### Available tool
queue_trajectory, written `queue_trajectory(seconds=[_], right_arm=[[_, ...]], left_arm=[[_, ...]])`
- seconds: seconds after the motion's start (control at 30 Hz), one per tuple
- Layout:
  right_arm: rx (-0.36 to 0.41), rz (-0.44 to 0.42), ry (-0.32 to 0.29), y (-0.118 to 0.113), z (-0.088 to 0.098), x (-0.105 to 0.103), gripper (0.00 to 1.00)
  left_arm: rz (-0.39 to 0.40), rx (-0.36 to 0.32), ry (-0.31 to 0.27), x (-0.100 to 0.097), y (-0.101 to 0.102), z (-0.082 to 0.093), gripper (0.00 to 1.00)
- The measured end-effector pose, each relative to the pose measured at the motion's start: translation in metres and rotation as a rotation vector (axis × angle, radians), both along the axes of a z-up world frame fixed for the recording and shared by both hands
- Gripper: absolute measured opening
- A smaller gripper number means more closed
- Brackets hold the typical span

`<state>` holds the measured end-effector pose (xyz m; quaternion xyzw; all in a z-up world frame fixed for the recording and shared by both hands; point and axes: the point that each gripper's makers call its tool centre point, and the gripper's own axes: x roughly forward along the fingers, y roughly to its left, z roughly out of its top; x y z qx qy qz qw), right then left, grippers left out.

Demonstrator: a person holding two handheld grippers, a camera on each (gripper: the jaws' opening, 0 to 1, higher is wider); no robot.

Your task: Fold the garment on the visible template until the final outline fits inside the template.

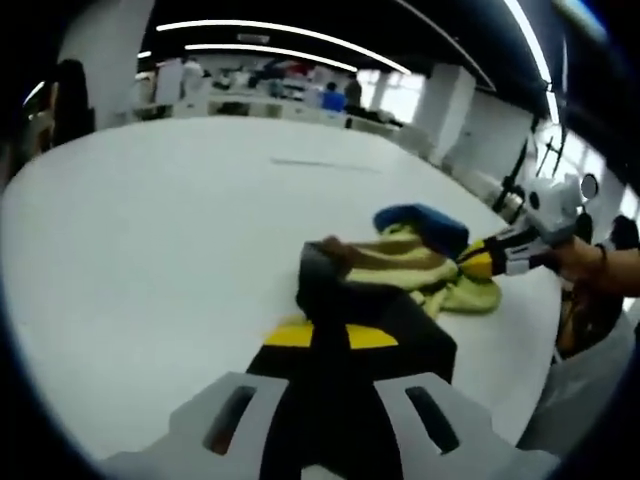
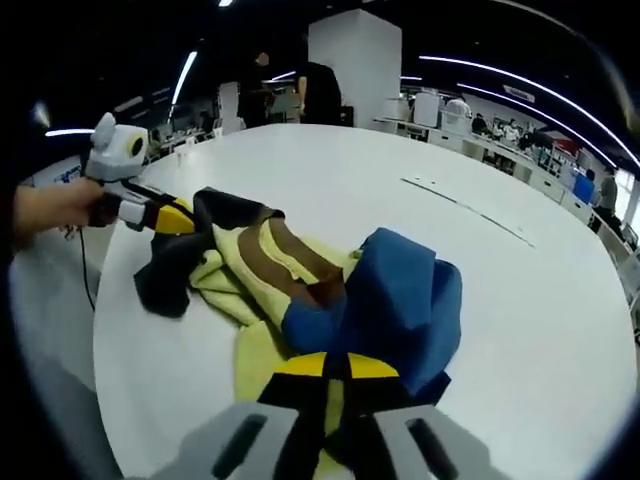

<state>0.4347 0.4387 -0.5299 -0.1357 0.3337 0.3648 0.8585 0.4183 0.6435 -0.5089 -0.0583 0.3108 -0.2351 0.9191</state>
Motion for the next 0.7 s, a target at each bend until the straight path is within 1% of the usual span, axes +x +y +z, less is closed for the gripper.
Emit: queue_trajectory(seconds=[0.1,0.2,0.23,0.33,0.57,0.7], right_arm=[[-0.003,-0.012,0.01,-0.001,-0.003,0.001,0.0],[-0.004,-0.004,0.002,0.0,-0.003,0.002,0.0],[-0.008,0.001,-0.002,0.0,-0.003,0.001,0.0],[-0.006,-0.006,-0.014,-0.003,0.003,0.0,0.0],[0.014,-0.027,-0.073,-0.015,0.028,0.003,0.0],[0.04,-0.033,-0.121,-0.016,0.051,0.008,0.0]], left_arm=[[0.008,-0.001,0.002,0.0,0.0,0.0,0.05],[0.019,-0.006,0.009,-0.001,0.002,0.0,0.0],[0.026,-0.01,0.015,-0.002,0.002,0.0,0.0],[0.038,0.004,0.014,-0.004,0.005,0.001,0.0],[0.03,0.045,0.001,-0.007,0.008,0.014,0.0],[0.023,0.069,-0.028,-0.006,0.012,0.03,0.0]])
